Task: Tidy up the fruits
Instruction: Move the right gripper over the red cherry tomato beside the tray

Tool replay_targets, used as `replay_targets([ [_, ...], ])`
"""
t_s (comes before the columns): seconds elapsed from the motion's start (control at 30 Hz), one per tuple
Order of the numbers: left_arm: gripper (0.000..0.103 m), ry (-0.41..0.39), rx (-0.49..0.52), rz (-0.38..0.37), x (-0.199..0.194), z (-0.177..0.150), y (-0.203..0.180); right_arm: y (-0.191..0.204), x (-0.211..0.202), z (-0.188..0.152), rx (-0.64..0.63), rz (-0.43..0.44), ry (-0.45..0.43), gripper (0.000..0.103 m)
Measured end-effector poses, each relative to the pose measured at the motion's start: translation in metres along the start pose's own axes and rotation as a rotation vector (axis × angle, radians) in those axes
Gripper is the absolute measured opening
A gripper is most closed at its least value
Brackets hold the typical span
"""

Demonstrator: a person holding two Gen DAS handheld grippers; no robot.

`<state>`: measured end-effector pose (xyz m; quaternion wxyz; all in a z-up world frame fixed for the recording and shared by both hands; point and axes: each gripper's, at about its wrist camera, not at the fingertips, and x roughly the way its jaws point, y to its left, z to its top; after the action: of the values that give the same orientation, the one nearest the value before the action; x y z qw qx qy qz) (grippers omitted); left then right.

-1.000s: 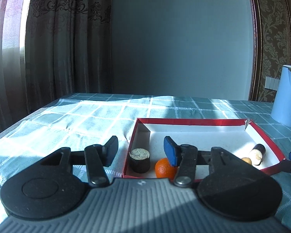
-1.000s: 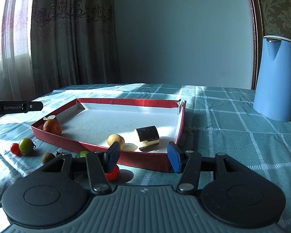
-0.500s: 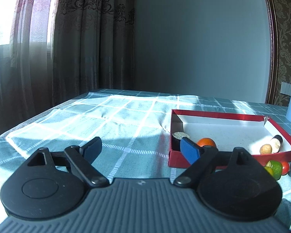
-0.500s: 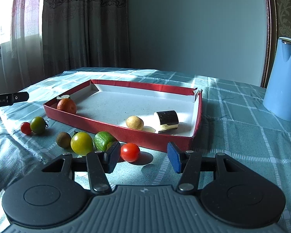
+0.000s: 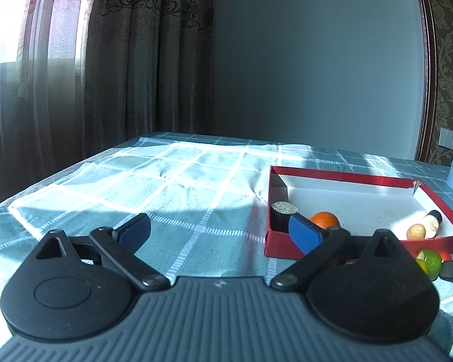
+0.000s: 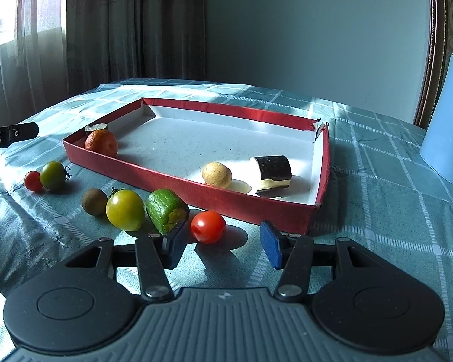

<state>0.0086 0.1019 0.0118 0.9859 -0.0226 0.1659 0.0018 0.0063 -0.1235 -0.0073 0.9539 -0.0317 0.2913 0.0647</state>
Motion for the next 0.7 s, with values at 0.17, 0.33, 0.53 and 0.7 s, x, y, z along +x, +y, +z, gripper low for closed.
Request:
replay_targets([
  [0.17,0.103,0.004,0.007,0.005,0.001,0.000,-0.001,0.004,0.010,0.003,-0.010,0.000,0.033,0.043],
  [0.33,0.103,0.005,0.012,0.010,0.002,0.000,-0.002,0.005,0.013,0.004,-0.011,0.005,0.041,0.040],
  [0.53,0.103,0.010,0.015,0.014,0.003,0.000,-0.002,0.006,0.016,0.005,-0.009,0.012,0.048,0.035],
  [0.7,0.103,0.009,0.014,0.015,0.003,0.000,-0.001,0.008,0.016,0.004,-0.019,0.013,0.045,0.030],
])
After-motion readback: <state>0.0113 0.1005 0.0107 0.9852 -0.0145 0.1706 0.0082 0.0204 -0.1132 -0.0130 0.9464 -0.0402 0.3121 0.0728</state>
